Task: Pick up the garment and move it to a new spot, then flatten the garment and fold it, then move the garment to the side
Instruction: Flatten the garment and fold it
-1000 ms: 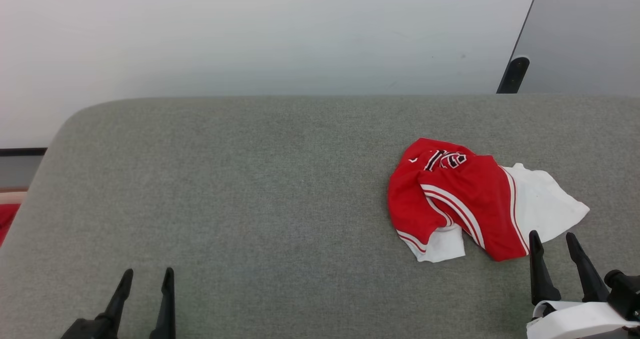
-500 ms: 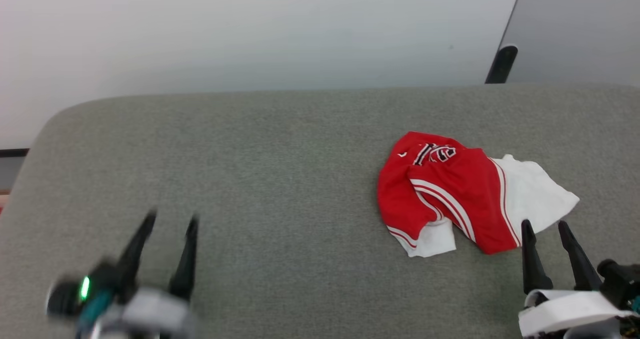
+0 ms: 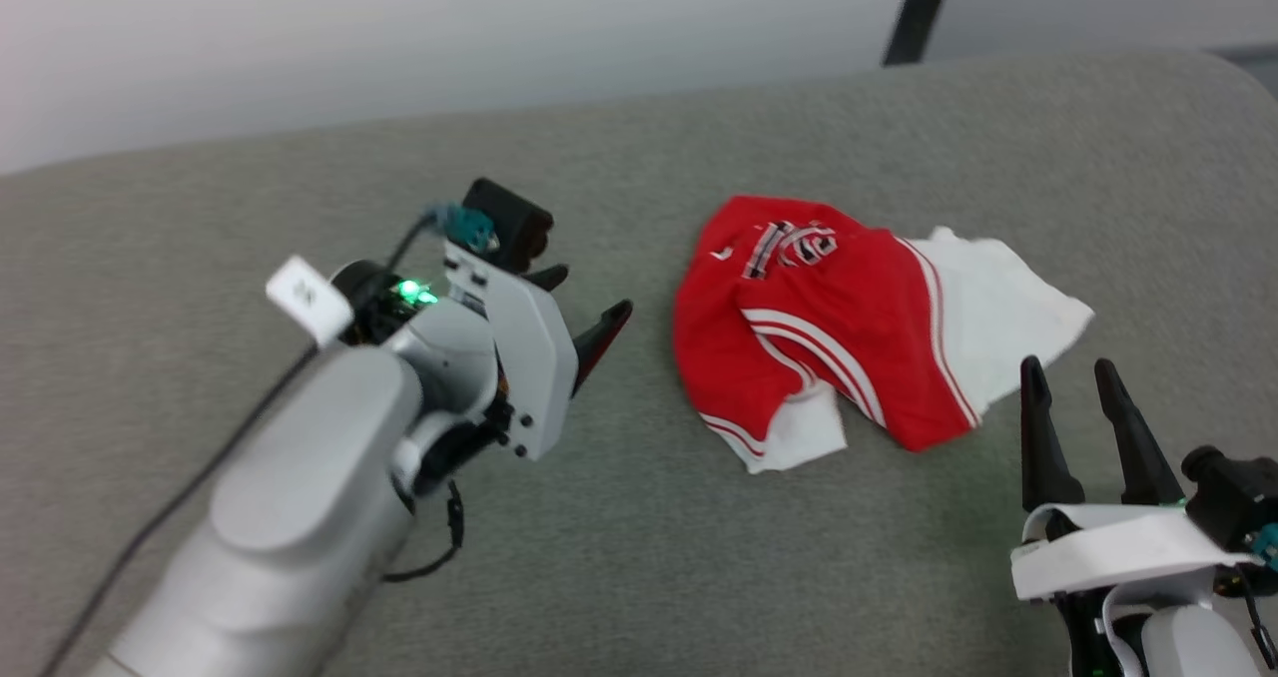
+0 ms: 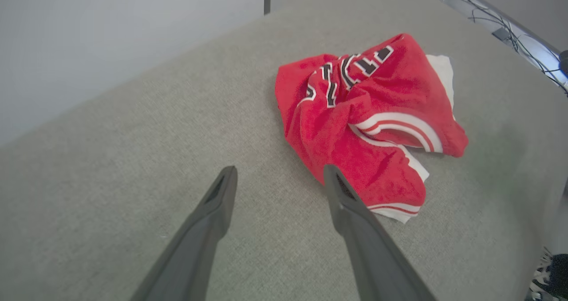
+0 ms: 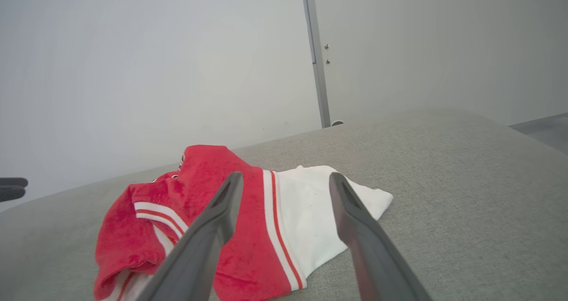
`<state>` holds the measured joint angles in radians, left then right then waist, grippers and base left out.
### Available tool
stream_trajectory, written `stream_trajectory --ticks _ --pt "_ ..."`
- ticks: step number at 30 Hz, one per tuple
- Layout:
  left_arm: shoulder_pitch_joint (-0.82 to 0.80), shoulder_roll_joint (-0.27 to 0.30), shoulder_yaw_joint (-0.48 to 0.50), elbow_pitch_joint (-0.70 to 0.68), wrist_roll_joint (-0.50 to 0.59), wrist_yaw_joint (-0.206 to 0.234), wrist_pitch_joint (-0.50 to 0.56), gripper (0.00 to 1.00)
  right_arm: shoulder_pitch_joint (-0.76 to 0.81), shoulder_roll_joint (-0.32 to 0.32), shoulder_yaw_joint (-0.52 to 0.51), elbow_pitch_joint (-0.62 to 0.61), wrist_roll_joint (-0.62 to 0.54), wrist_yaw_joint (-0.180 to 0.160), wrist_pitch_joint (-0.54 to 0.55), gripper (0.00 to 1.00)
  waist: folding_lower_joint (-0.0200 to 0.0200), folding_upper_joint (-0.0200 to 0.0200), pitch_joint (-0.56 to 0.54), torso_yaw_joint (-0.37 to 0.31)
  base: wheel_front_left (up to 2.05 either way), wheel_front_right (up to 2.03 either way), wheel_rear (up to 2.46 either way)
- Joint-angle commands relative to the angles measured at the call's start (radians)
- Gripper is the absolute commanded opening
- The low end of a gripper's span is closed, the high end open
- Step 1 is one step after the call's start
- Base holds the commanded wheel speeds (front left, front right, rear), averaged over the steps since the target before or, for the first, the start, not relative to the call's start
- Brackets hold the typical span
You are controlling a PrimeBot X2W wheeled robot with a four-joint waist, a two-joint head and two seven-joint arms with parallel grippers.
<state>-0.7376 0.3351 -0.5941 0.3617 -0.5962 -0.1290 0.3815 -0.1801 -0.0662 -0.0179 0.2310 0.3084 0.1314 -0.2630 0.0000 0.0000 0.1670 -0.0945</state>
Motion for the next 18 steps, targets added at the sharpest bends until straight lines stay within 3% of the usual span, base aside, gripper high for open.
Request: stream_trajectory --ticks 1,4,8,17,18 --pt "-0.034 0.022 -0.028 0.019 -0.068 0.000 0.052 1.00 -0.020 0.004 0.003 -0.001 0.009 -0.001 -0.002 1.00 0.0000 0.0000 0.075 -0.080 0.00 0.00 0.00" --pt "-0.097 0.052 -0.114 0.038 -0.205 -0.001 0.188 1.00 -0.034 0.009 0.004 -0.003 0.011 -0.001 -0.002 1.00 0.0000 0.0000 0.103 -0.116 0.00 0.00 0.00" --pt "-0.152 0.078 -0.163 0.062 -0.325 -0.001 0.273 1.00 -0.050 0.015 0.007 -0.006 0.020 -0.001 -0.002 1.00 0.0000 0.0000 0.134 -0.153 0.00 0.00 0.00" --pt "-0.212 0.062 -0.203 0.162 -0.450 -0.001 0.301 1.00 -0.083 0.016 0.024 -0.012 0.062 -0.001 -0.001 1.00 0.0000 0.0000 0.198 -0.211 0.00 0.00 0.00" --pt "-0.216 0.063 -0.210 0.169 -0.462 -0.001 0.304 0.96 -0.083 0.016 0.024 -0.011 0.065 -0.001 -0.001 1.00 0.0000 0.0000 0.201 -0.214 0.00 0.00 0.00"
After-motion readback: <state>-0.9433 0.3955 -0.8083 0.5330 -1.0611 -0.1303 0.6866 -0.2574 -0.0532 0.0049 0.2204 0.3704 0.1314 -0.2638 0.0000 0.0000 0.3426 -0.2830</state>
